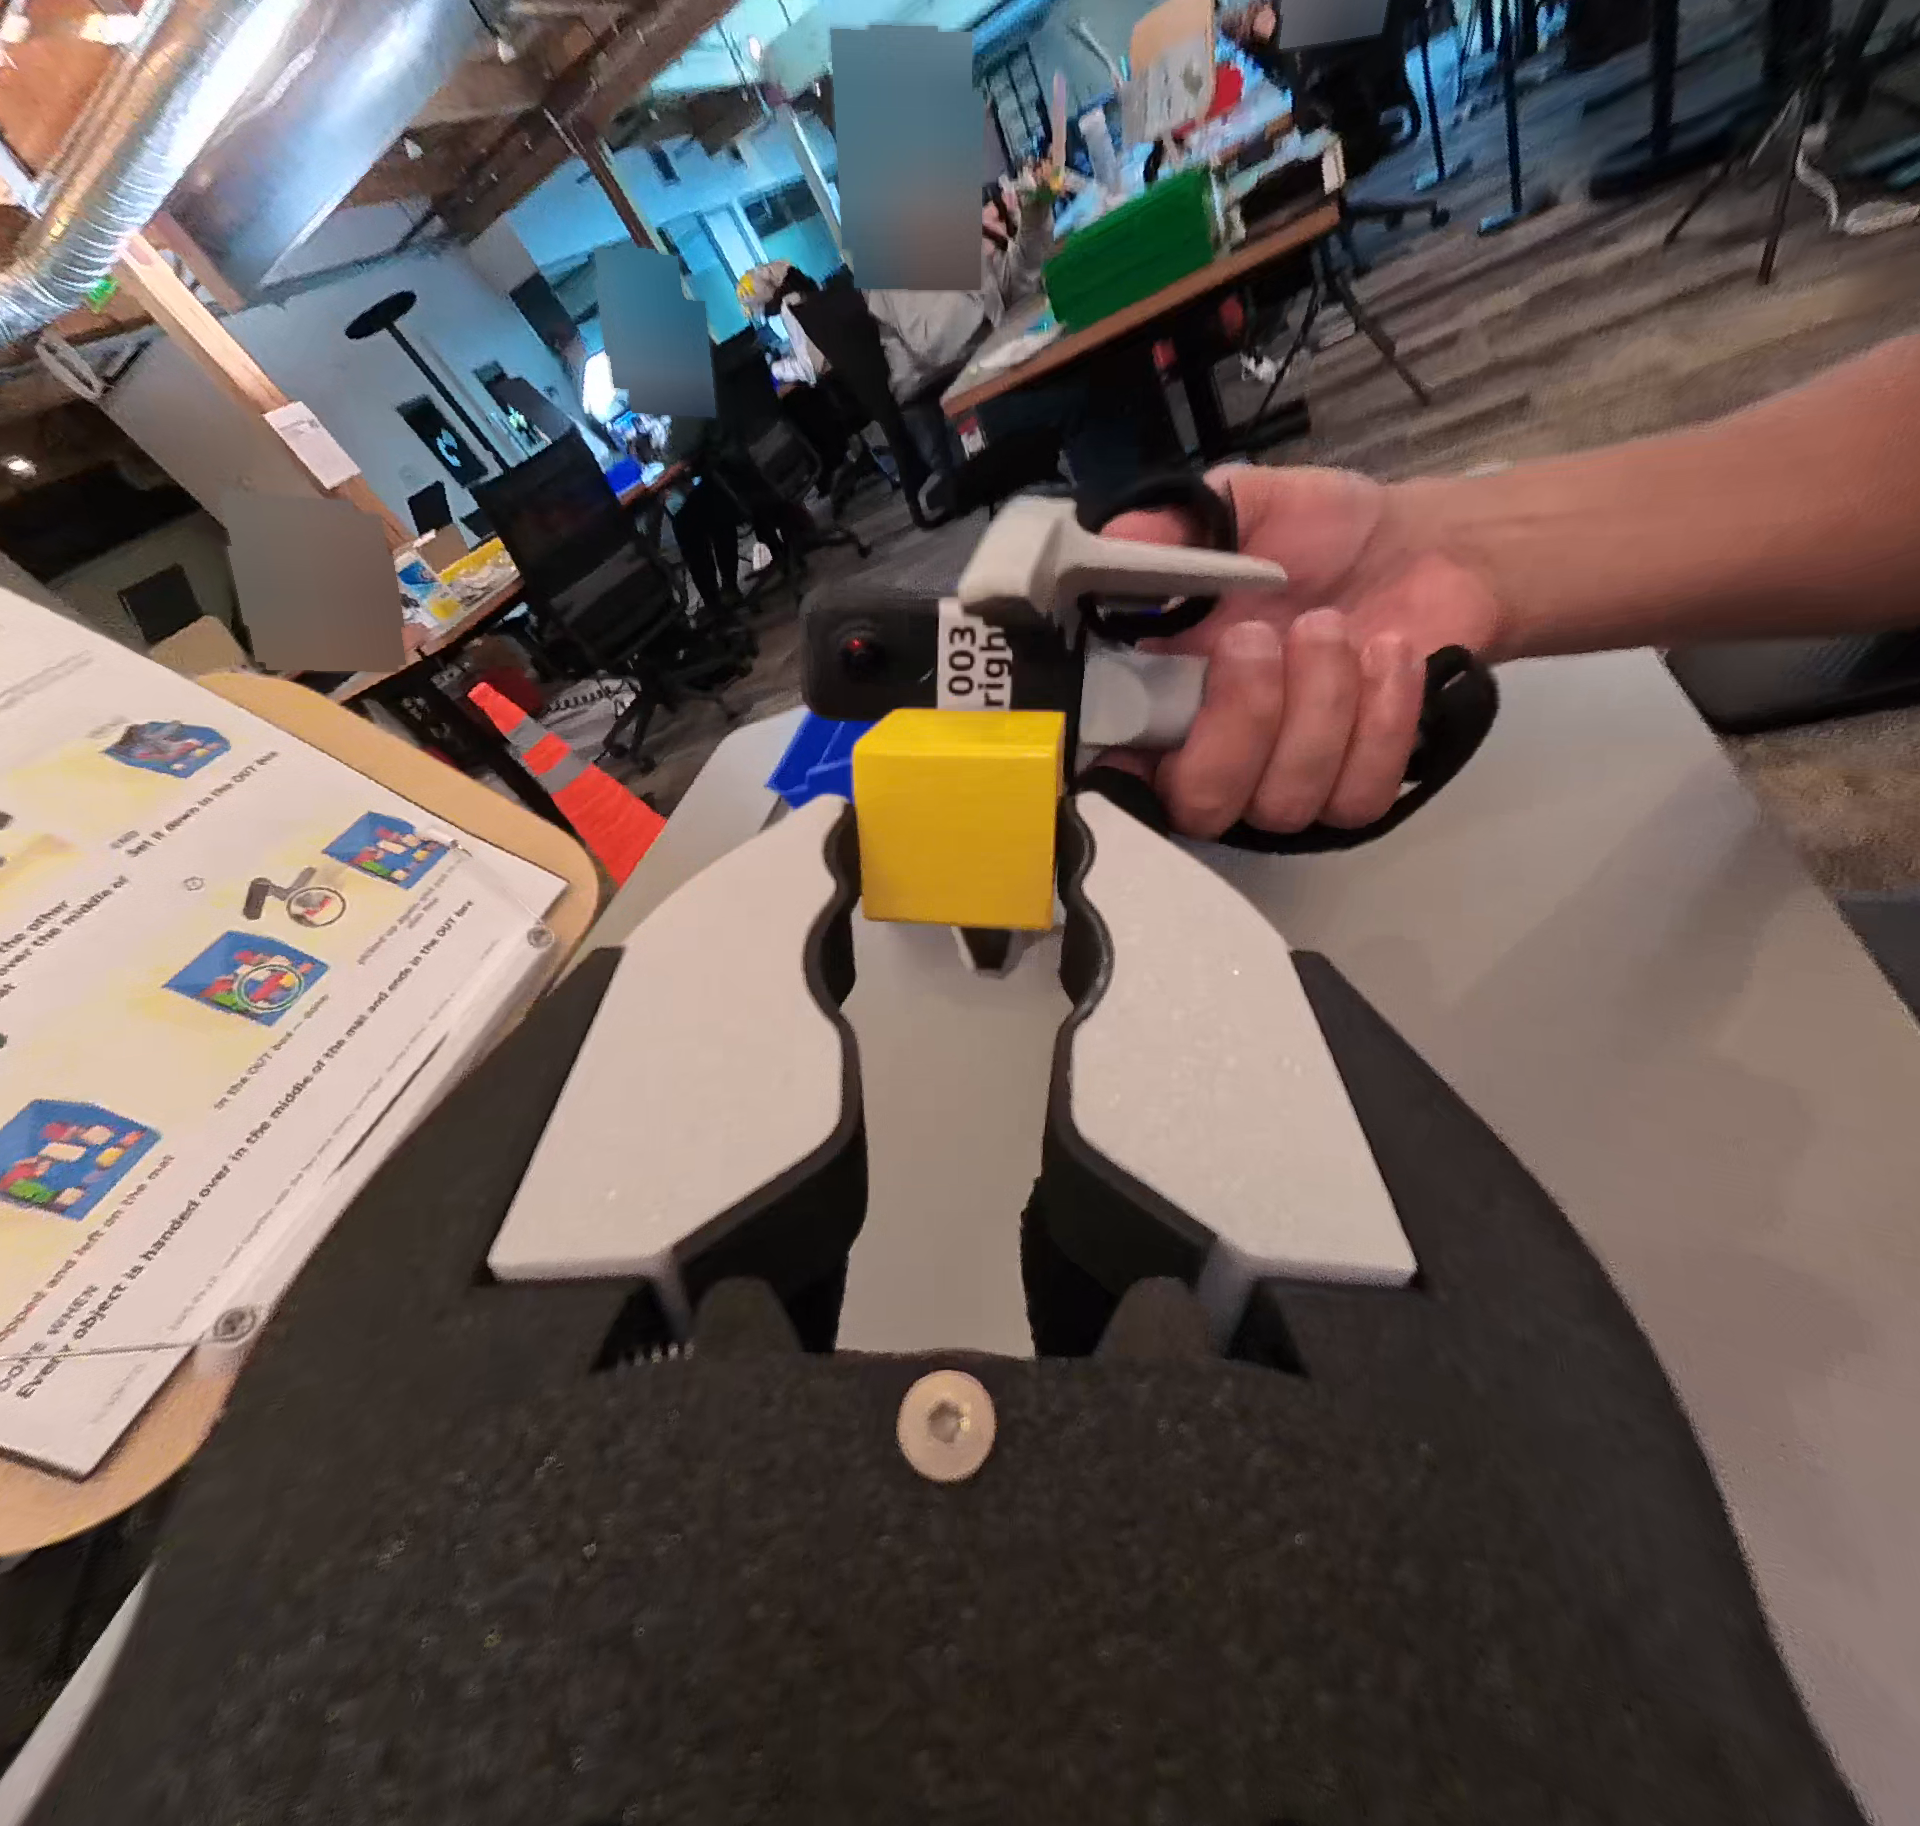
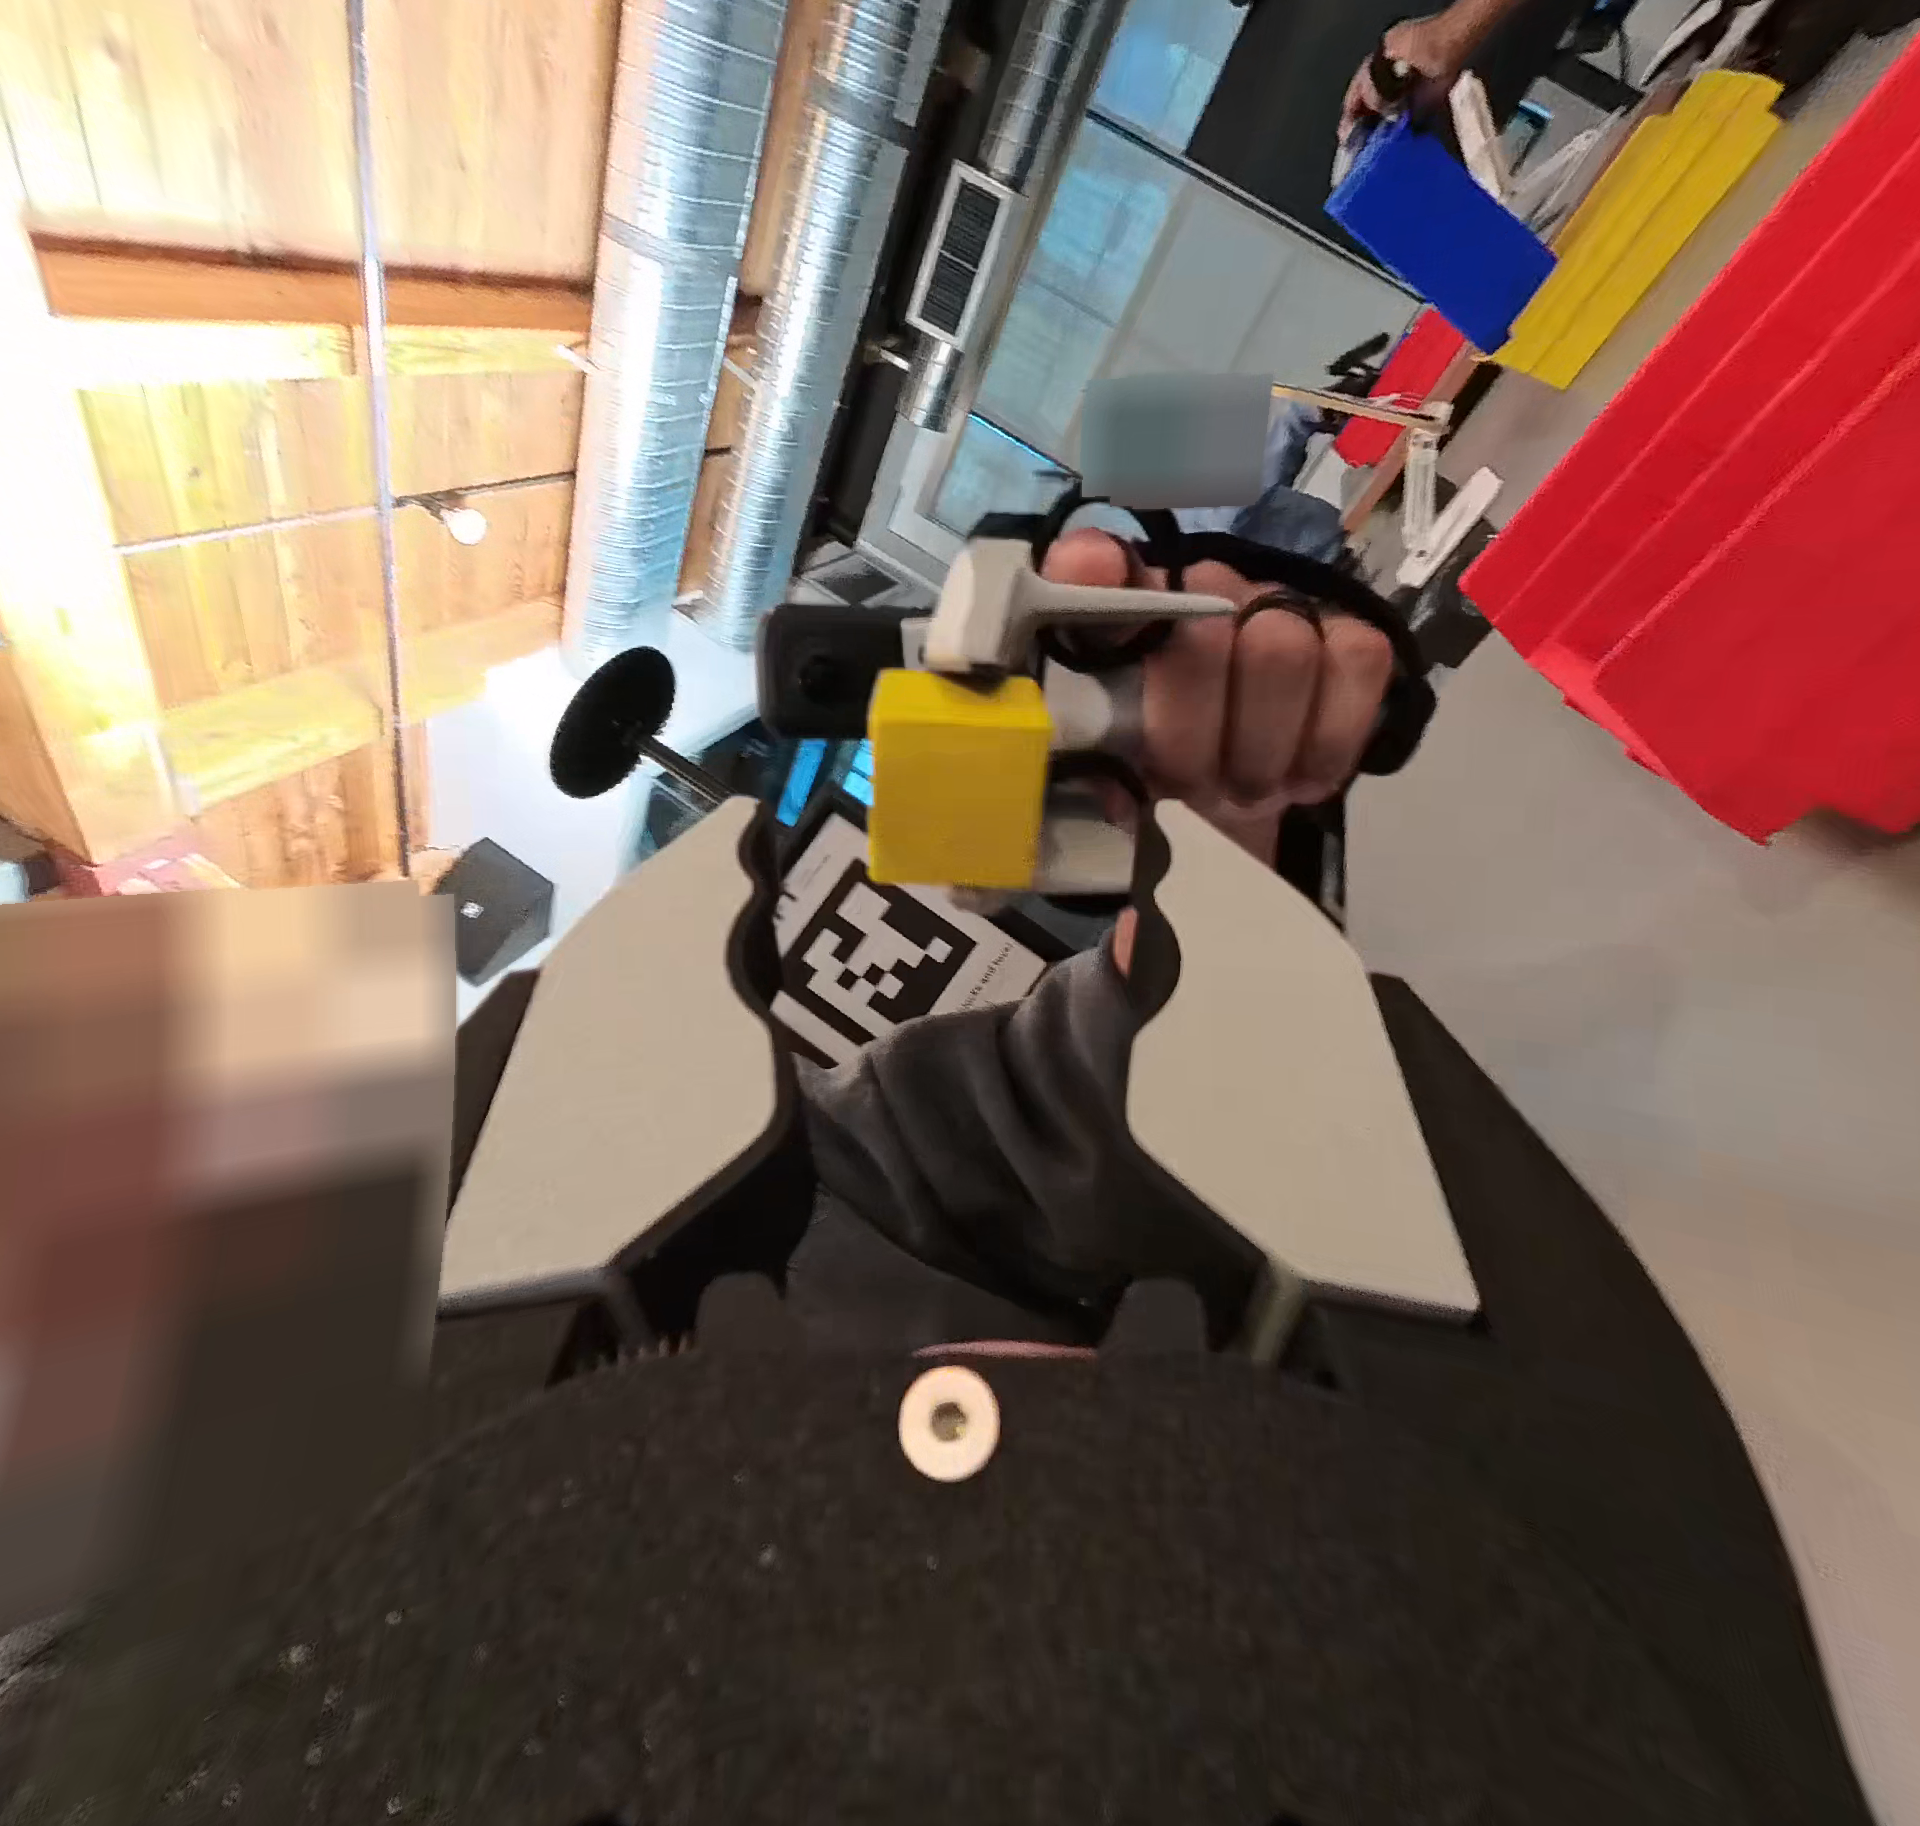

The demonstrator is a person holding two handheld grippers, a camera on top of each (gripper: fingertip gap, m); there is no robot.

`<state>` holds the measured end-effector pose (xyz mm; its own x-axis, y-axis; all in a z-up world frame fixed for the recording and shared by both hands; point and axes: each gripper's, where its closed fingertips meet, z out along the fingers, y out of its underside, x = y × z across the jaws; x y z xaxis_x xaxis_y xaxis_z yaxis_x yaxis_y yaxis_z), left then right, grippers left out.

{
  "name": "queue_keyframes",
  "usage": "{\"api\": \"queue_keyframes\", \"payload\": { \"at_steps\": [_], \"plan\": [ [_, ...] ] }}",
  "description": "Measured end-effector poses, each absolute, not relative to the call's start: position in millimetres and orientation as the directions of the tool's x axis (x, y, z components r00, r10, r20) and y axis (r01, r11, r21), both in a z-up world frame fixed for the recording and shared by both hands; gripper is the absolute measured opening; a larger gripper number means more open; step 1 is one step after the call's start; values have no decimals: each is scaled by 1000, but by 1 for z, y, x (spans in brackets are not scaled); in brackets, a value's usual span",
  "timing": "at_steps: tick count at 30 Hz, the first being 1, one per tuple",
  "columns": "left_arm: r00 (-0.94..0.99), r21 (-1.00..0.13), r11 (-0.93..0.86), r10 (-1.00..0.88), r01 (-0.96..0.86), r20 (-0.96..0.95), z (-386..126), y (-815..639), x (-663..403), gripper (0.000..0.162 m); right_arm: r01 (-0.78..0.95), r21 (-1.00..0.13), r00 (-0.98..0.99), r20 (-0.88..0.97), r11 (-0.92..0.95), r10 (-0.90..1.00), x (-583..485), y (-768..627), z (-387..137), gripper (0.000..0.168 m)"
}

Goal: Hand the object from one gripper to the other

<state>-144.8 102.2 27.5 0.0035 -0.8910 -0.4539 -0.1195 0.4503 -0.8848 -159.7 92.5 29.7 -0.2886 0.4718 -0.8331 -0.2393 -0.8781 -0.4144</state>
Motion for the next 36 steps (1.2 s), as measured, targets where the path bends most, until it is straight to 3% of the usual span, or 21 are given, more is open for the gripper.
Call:
{"api": "queue_keyframes", "payload": {
  "at_steps": [2,4,5,11,14,16,20,23,25,27,30,32,36],
  "plan": [
    [-6,-876,460,-886,-146,-464,18,101,-138,36,-230,-403,-317,-829,-886,460,-162,90,30,63],
    [-8,-874,464,-884,-143,-467,15,99,-134,36,-198,-433,-267,-839,-879,473,-166,88,22,39],
    [-3,-871,466,-882,-154,-471,14,100,-134,36,-200,-459,-234,-835,-865,498,-165,89,18,34],
    [47,-888,409,-903,-209,-427,5,99,-141,36,-187,-484,-177,-839,-855,514,-169,90,11,34],
    [127,-952,242,-955,-185,-268,-4,93,-159,56,-173,-526,-114,-829,-833,547,-163,88,10,35],
    [184,-992,45,-981,-119,-67,-17,87,-176,57,-173,-586,-41,-798,-791,601,-148,89,17,35],
    [305,-970,-242,-922,20,237,-64,73,-212,52,-226,-737,186,-675,-637,714,-78,98,51,34],
    [366,-963,-271,-895,5,254,-74,66,-225,48,-178,-834,516,-532,-523,672,3,108,53,34],
    [387,-979,-203,-904,-11,183,-68,65,-226,46,-79,-858,797,-360,-507,485,75,116,30,34],
    [400,-988,-148,-908,-31,124,-67,65,-223,45,18,-809,958,-155,-587,243,150,112,-2,35],
    [370,-984,-157,-922,-81,117,-79,59,-214,44,102,-609,994,98,-787,54,228,89,-57,35],
    [353,-984,-148,-930,-104,102,-82,55,-209,44,174,-455,974,207,-873,87,249,75,-88,35],
    [348,-987,-108,-935,-116,62,-80,50,-207,44,386,-169,896,304,-907,325,252,68,-132,35]
  ]
}}
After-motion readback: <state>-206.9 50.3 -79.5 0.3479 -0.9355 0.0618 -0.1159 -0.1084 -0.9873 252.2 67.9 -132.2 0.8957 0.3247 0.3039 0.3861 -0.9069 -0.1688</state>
